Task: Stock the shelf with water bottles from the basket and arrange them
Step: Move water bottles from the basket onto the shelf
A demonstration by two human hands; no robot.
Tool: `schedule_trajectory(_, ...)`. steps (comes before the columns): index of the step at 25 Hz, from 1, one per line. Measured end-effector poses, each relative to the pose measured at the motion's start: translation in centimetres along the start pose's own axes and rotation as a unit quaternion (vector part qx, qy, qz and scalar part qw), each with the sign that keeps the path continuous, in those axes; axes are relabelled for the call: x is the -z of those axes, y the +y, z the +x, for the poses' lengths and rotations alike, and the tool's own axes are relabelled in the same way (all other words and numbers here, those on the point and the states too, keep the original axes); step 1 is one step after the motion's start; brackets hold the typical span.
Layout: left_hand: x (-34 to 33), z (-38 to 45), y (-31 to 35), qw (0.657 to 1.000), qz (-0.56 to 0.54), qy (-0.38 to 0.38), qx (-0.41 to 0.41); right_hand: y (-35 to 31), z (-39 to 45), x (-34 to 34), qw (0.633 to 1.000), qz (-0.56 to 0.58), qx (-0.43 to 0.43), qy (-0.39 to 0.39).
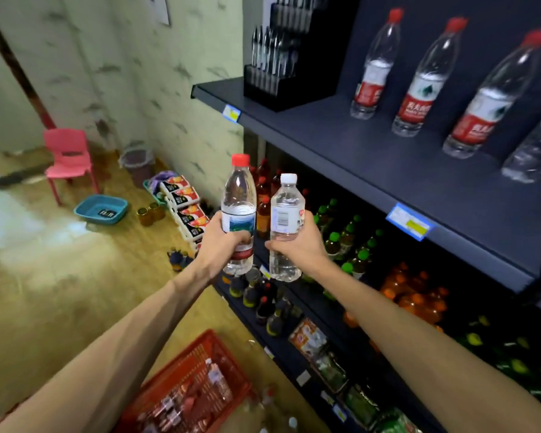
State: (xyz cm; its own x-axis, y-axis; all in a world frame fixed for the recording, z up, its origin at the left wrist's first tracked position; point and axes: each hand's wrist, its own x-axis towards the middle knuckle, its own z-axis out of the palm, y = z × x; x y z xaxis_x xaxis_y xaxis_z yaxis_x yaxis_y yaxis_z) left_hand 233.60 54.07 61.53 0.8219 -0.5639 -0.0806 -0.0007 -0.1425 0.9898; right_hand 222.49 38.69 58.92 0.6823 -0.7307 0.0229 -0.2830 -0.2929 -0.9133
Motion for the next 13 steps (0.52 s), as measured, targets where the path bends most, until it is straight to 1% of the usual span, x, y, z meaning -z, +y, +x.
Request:
schedule_trajectory(3, -1.9, -0.3, 4.6, 0.999, -0.014, 0.005, -0.048, -3.9, -0.7, 3.6, 0.999, 0.017, 0.031, 0.026)
schedule_trajectory(7, -4.7, -0.4, 10.0, 0.994, -0.026, -0.016, -0.102, -7.8, -1.2, 8.9, 0.994, 0.03, 0.075, 0.074)
schedule_trajectory(10, -7.0, -0.3, 12.9, 0.993, -0.048, -0.026, -0.102, -9.9, -1.8, 12.7, 0.988, 0.03, 0.102, 0.111)
schedule_trajectory(13, -9.8, -0.8, 15.6, 0.991, -0.049, -0.07, -0.099, -11.0, -2.8, 17.0, 0.978, 0.028, 0.118, 0.171)
